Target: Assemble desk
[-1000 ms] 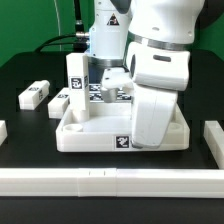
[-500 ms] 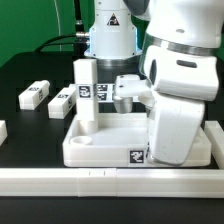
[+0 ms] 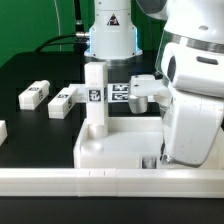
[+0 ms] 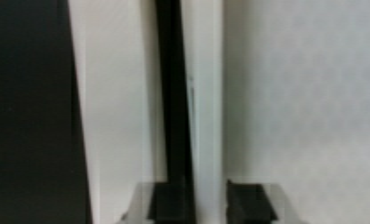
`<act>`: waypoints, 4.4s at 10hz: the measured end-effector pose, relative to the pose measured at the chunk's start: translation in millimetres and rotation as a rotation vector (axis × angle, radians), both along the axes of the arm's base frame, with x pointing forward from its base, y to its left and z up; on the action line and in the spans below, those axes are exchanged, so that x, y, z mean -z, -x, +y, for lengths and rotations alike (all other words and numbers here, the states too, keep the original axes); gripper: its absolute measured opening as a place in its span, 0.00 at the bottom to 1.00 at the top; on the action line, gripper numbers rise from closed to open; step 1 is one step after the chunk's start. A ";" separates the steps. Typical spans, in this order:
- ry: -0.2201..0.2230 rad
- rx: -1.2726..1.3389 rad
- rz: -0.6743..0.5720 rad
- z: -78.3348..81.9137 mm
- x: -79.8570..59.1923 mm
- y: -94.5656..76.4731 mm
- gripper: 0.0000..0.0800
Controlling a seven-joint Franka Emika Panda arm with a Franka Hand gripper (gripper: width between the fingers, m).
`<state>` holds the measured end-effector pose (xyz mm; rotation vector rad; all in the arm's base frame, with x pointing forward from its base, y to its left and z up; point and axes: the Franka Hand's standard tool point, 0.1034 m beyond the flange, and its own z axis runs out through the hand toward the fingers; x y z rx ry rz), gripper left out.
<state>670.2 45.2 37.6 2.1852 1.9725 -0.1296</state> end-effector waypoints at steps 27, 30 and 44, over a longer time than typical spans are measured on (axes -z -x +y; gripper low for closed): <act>-0.021 1.338 -0.088 -107.7 -50.1 28.7 0.81; -0.023 1.459 -0.105 -121.6 -54.2 30.8 0.81; -0.056 1.922 0.123 -216.4 -36.1 121.5 0.81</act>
Offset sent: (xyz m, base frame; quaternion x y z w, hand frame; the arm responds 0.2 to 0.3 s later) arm -0.0097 -0.0196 0.0333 0.0190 -0.0319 -0.0215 0.9991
